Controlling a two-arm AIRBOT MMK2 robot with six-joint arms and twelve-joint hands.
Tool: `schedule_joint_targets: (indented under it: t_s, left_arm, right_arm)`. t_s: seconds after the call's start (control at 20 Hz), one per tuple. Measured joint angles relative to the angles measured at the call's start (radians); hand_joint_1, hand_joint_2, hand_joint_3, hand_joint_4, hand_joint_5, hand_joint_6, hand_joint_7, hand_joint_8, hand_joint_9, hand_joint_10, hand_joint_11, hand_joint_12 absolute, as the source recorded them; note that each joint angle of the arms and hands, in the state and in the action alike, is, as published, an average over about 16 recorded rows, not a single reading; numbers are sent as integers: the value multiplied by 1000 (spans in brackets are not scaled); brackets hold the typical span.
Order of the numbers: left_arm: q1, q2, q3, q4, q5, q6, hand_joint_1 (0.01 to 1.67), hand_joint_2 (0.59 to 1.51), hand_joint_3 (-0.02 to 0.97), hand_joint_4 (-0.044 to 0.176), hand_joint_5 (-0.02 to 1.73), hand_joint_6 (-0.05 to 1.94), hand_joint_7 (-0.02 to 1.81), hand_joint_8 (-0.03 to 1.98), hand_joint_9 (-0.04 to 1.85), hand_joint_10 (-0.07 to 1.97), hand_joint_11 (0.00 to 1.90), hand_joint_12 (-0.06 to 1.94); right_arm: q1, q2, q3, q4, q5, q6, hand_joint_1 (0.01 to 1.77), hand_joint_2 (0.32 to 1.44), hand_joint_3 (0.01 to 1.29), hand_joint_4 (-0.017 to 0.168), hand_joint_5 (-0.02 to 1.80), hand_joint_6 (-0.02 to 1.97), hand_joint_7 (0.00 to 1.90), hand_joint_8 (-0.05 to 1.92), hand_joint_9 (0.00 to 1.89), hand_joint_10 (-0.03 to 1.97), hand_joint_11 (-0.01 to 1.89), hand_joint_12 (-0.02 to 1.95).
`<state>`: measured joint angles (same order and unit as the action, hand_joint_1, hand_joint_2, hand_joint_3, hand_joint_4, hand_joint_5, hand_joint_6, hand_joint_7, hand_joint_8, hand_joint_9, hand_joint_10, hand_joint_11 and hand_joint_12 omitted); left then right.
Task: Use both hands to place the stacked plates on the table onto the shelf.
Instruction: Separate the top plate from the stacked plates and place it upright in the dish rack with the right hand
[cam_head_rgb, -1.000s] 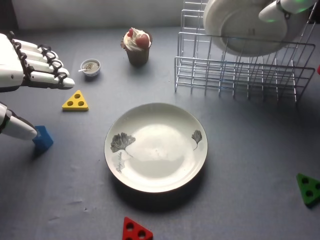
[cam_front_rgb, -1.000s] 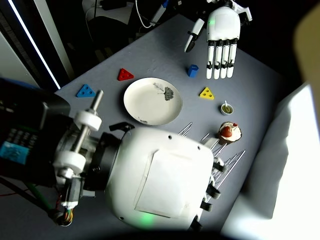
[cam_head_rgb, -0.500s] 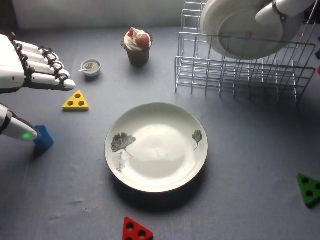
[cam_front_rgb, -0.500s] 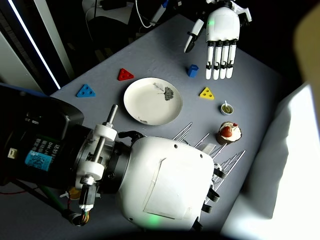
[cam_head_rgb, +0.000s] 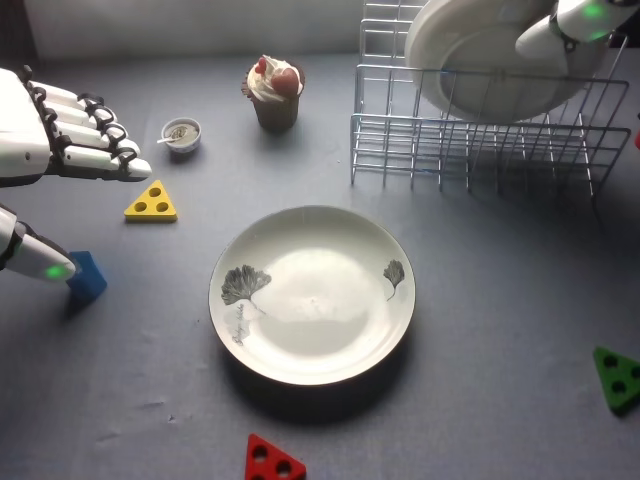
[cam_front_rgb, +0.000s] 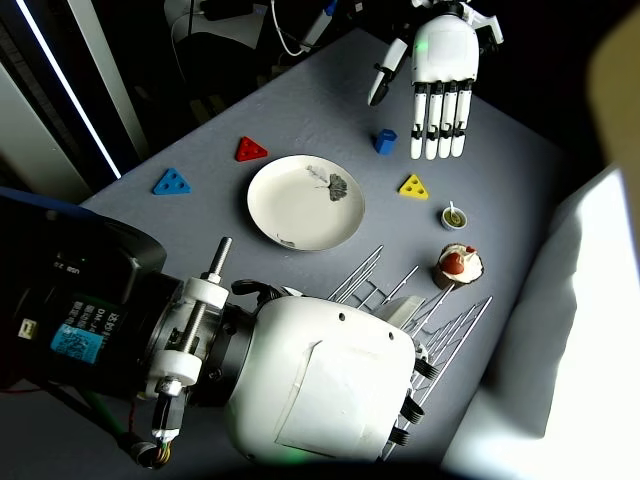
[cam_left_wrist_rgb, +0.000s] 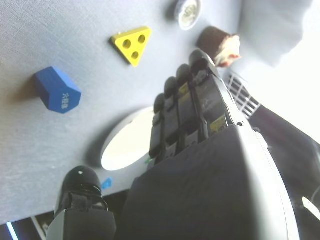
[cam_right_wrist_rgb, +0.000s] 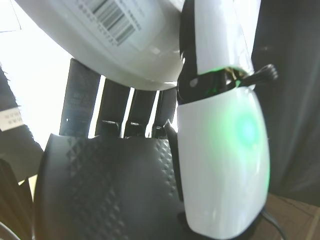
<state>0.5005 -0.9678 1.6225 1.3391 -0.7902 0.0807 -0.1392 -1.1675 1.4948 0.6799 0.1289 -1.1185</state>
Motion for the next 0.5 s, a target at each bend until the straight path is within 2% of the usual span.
schedule_joint_targets:
  t_s: [0.15, 0.35, 0.5]
  left_arm:
    - [0, 0, 0, -1, 0, 0, 22, 1100, 3, 2, 168, 7, 229, 13, 224, 9, 243, 15]
    - [0, 0, 1, -4, -1, -1, 22, 1100, 3, 2, 173, 7, 230, 13, 229, 9, 244, 15]
    - [0, -1, 6, -15, -9, -7, 22, 1101, 3, 2, 176, 7, 233, 12, 233, 9, 244, 15]
  right_arm:
    - [-1, -1, 1, -2, 8, 2, 1360, 941, 12, -6, 947, 815, 1127, 359, 1143, 217, 1205, 118]
    - [-2, -1, -1, -3, 18, 6, 1277, 951, 12, -5, 936, 594, 1065, 268, 1091, 42, 1167, 73]
    - [-2, -1, -4, -3, 24, 8, 1209, 955, 12, -4, 922, 421, 1013, 174, 1054, 5, 1132, 52]
